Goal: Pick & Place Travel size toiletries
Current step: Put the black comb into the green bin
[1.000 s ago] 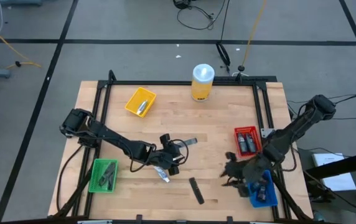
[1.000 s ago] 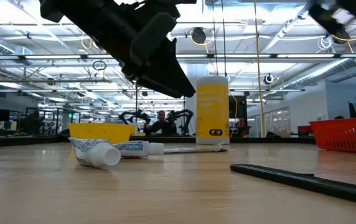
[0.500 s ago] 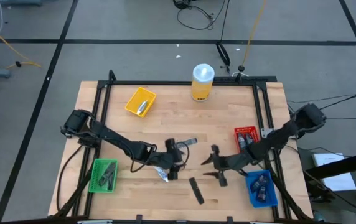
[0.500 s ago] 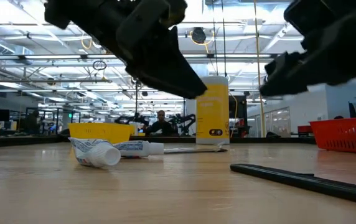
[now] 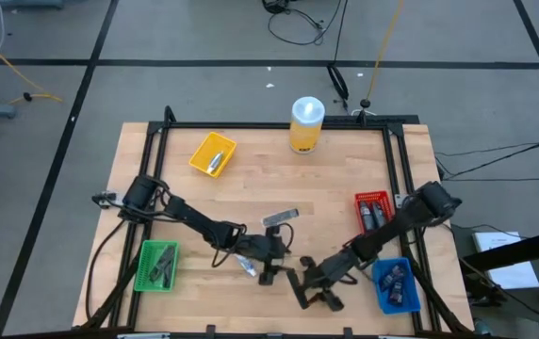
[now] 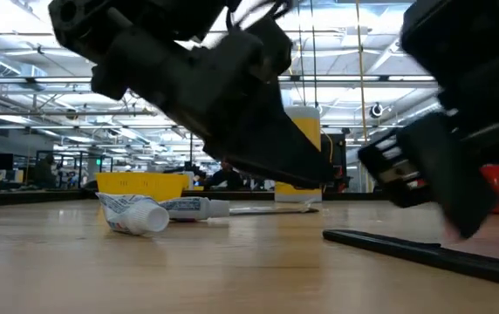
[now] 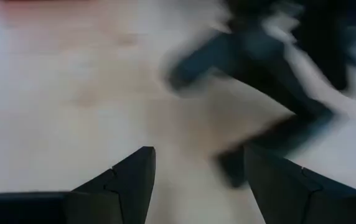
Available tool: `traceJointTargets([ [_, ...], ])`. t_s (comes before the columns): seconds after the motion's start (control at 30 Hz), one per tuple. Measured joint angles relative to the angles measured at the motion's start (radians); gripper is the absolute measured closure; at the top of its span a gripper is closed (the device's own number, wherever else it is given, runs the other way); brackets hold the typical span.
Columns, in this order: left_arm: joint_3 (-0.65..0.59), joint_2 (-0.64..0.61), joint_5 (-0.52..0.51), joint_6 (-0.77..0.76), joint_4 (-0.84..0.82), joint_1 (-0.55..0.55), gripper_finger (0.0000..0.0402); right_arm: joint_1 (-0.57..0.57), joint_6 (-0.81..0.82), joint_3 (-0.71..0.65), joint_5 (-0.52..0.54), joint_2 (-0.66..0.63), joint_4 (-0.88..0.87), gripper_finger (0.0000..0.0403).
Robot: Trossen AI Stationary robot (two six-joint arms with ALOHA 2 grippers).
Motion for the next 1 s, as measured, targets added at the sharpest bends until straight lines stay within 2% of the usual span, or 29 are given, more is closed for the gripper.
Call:
traceJointTargets([
  [0.13, 0.003, -0.047, -0.116, -0.037, -0.095, 0.009, 0.0160, -0.002, -0.091, 0.083, 0.100, 0.040, -0.124, 0.0264],
  [0.3, 0.004, -0.096, -0.131, -0.049, -0.192, 0.006, 0.0160, -0.011, -0.187, 0.100, 0.273, 0.022, -0.248, 0.0290],
  [0.5, 0.003, -0.102, -0.134, -0.032, -0.198, -0.014, 0.0160, -0.030, -0.188, 0.096, 0.557, -0.144, -0.555, 0.0307],
  [0.6, 0.004, -0.102, -0.130, -0.021, -0.193, -0.015, 0.0160, -0.028, -0.174, 0.096, 0.645, -0.247, -0.628, 0.0309],
  [0.67, 0.004, -0.100, -0.123, -0.030, -0.190, -0.013, 0.0161, -0.026, -0.130, 0.085, 0.649, -0.310, -0.645, 0.0309],
  [0.73, 0.004, -0.095, -0.122, -0.089, -0.197, -0.004, 0.0161, -0.036, -0.075, 0.056, 0.611, -0.359, -0.628, 0.0310],
  [0.83, 0.004, -0.078, -0.113, -0.181, -0.243, 0.025, 0.0175, -0.048, 0.011, -0.004, 0.592, -0.388, -0.621, 0.0310],
  [0.9, 0.003, -0.060, -0.113, -0.219, -0.256, 0.049, 0.0202, -0.048, 0.056, -0.051, 0.591, -0.377, -0.595, 0.0310],
  [1.0, 0.004, -0.034, -0.113, -0.266, -0.231, 0.080, 0.0266, -0.047, 0.093, -0.111, 0.589, -0.340, -0.489, 0.0310],
])
